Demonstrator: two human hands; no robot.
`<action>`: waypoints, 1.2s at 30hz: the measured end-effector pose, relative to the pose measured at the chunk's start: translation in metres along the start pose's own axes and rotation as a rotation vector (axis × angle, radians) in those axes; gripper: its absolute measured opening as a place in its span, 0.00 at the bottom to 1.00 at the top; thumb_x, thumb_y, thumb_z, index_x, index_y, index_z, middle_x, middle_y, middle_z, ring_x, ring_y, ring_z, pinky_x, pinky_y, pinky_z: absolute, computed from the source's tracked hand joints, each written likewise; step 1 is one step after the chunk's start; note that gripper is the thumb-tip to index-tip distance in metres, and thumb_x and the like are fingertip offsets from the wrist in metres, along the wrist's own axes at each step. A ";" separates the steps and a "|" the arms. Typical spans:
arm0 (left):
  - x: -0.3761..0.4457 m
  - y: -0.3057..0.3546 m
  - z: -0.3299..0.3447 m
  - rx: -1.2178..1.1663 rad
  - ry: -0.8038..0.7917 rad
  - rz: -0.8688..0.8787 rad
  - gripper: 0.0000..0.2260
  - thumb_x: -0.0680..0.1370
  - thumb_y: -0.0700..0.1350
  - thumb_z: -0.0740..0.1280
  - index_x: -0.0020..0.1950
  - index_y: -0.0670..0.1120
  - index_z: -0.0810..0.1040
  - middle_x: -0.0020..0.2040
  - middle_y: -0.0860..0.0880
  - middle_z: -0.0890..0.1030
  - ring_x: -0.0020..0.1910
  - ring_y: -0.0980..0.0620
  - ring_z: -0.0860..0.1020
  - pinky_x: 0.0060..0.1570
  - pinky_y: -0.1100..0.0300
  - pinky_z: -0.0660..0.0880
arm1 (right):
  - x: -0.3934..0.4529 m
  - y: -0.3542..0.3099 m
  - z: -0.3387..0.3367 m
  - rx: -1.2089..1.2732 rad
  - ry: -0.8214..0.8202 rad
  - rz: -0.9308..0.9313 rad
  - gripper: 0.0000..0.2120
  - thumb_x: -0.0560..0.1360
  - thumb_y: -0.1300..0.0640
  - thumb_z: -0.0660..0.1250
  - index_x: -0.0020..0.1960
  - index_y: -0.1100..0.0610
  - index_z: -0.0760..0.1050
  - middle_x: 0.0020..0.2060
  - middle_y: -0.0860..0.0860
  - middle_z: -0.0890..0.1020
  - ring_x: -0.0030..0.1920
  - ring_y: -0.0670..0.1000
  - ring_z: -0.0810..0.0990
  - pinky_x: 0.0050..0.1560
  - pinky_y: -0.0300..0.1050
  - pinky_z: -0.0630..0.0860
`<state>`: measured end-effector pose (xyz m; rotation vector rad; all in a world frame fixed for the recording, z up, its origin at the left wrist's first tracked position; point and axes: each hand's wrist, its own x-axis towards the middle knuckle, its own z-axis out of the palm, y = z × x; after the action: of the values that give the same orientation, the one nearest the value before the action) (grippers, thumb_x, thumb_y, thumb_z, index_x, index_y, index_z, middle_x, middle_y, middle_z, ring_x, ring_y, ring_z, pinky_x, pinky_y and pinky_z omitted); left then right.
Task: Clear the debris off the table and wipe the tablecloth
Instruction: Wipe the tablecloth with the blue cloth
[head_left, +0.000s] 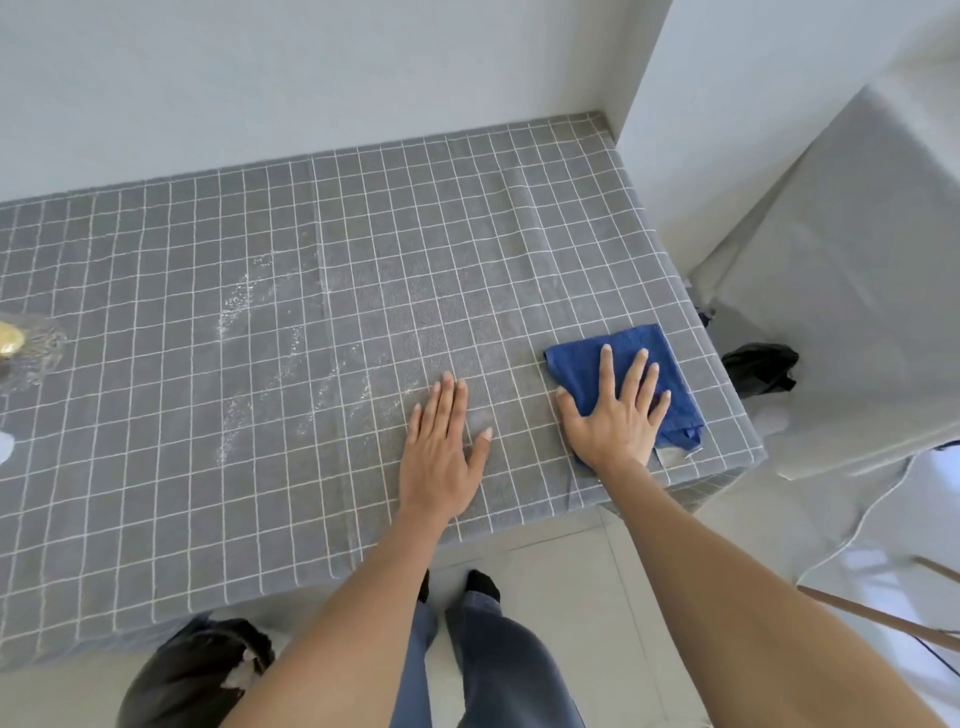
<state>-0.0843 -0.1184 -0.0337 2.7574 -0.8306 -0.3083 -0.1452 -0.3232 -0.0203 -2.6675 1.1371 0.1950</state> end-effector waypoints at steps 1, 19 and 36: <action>0.000 0.000 0.000 -0.001 0.004 0.001 0.29 0.82 0.59 0.45 0.78 0.47 0.40 0.78 0.49 0.37 0.76 0.54 0.36 0.75 0.53 0.37 | 0.000 0.000 0.001 0.005 0.007 0.004 0.36 0.76 0.34 0.48 0.77 0.45 0.39 0.77 0.57 0.39 0.76 0.58 0.37 0.74 0.61 0.37; 0.001 -0.019 -0.019 -0.024 -0.079 -0.044 0.30 0.81 0.61 0.41 0.77 0.47 0.35 0.77 0.51 0.34 0.75 0.54 0.33 0.75 0.53 0.35 | -0.013 -0.039 -0.003 0.221 0.033 -0.106 0.26 0.80 0.50 0.50 0.78 0.46 0.49 0.78 0.53 0.48 0.77 0.52 0.42 0.74 0.57 0.35; -0.056 -0.228 -0.072 -0.054 0.029 -0.336 0.29 0.81 0.59 0.42 0.77 0.48 0.38 0.77 0.51 0.36 0.76 0.54 0.35 0.74 0.55 0.35 | -0.070 -0.246 0.042 0.252 -0.074 -0.386 0.29 0.76 0.47 0.44 0.77 0.49 0.52 0.78 0.53 0.50 0.77 0.52 0.43 0.74 0.54 0.35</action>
<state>0.0066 0.1097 -0.0249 2.8352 -0.3418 -0.3439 -0.0163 -0.0990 -0.0057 -2.5635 0.5637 0.0732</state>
